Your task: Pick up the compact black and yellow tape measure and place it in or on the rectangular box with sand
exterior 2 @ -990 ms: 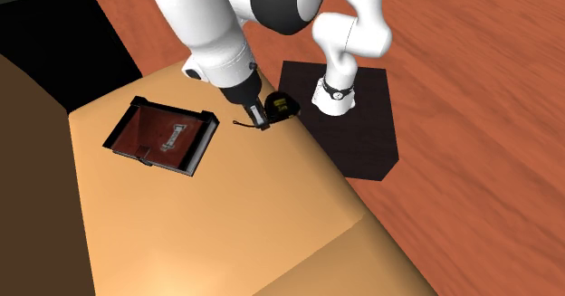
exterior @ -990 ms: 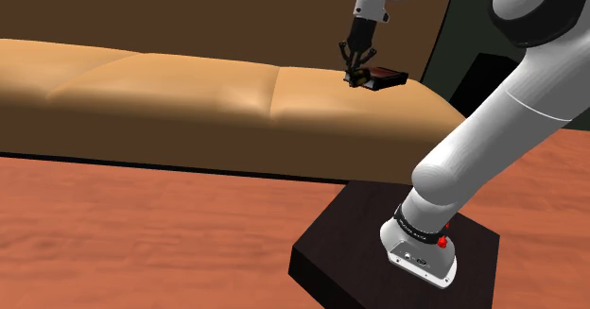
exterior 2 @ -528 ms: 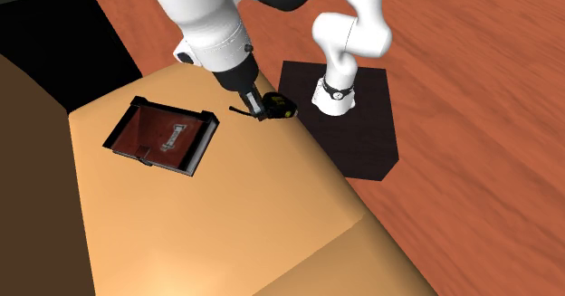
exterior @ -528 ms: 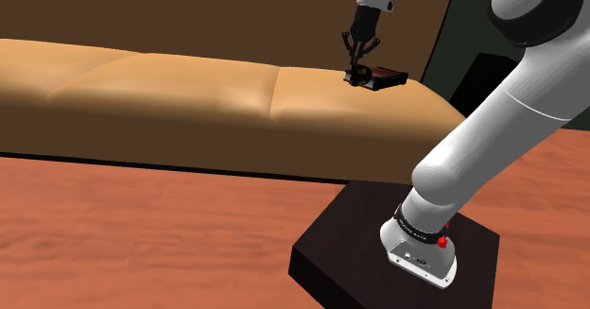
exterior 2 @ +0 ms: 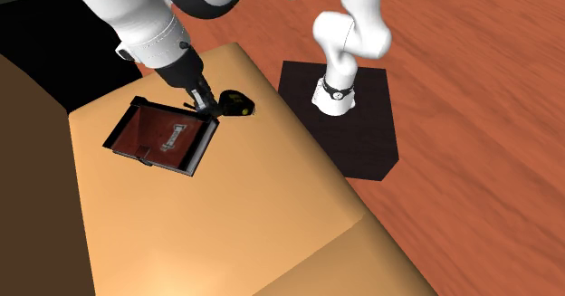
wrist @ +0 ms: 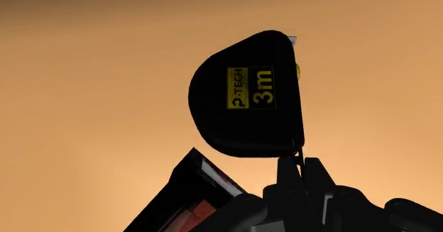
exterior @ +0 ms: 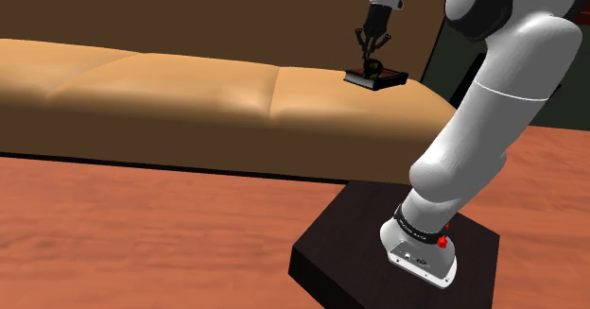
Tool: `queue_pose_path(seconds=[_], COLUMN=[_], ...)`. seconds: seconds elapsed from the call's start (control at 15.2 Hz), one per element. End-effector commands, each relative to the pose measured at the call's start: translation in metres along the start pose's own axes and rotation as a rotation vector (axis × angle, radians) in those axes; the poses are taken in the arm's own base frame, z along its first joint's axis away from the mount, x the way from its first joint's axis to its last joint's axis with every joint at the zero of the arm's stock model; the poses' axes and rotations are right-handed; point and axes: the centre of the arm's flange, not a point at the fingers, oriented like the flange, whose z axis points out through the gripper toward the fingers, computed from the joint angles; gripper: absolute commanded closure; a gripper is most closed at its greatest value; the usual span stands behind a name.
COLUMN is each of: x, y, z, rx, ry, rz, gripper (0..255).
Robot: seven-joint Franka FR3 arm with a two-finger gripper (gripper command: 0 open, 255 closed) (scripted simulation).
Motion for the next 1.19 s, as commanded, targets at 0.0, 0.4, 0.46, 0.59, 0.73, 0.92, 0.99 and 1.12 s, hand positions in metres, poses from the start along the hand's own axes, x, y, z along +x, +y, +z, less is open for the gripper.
queue_pose_path(seconds=[0.0, 0.4, 0.46, 0.59, 0.73, 0.92, 0.99, 1.12], x=[0.021, 0.088, 0.099, 0.121, 0.143, 0.154, 0.155, 0.158], y=[0.013, 0.052, 0.058, 0.071, 0.084, 0.089, 0.090, 0.090], z=[-0.007, -0.024, -0.027, -0.033, -0.039, -0.030, -0.025, -0.015], rx=[0.000, 0.000, 0.000, 0.000, 0.000, 0.000, 0.000, 0.000], ry=[0.000, 0.000, 0.000, 0.000, 0.000, 0.000, 0.000, 0.000], rz=[-0.002, -0.002, -0.002, -0.002, -0.002, -0.002, -0.002, -0.002], gripper=[255, 255, 255, 255, 255, 255, 255, 255])
